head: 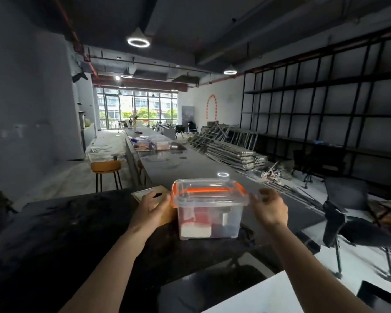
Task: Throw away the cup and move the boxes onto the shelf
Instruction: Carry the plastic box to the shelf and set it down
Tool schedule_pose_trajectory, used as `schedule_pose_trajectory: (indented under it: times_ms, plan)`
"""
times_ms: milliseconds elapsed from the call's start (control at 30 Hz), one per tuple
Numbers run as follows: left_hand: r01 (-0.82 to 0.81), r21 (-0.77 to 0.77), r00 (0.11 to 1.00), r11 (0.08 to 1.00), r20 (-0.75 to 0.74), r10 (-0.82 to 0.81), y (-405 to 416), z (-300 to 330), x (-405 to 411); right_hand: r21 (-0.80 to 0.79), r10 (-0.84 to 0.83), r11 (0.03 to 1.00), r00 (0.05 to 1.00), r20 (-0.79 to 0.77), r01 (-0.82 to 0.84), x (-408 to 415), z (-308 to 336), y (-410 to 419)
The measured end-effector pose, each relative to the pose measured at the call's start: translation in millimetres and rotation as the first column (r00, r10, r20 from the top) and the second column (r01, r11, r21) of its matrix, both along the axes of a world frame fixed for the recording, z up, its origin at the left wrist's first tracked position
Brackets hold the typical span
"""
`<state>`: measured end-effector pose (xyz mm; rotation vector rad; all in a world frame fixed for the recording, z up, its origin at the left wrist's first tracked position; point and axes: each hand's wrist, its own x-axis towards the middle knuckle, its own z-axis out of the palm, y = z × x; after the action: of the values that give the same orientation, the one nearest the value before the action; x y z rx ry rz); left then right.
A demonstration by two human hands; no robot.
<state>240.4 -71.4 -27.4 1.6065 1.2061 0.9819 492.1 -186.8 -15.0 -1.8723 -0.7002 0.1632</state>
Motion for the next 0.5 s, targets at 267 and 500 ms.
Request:
schedule_pose_trajectory:
  times_ms: [267,500]
  plan:
    - [-0.063,-0.25,0.953,0.966,0.273,0.132,19.6,-16.7,61.7,0.155,0.32,0.948,0.829,-0.459,-0.28,52.9,-19.7,54.0]
    - [-0.096,-0.246,0.929,0.965,0.325,0.175,11.5,-8.3,73.0,0.215,0.395,0.918,0.821,-0.411,-0.334,50.2,-21.4,62.1]
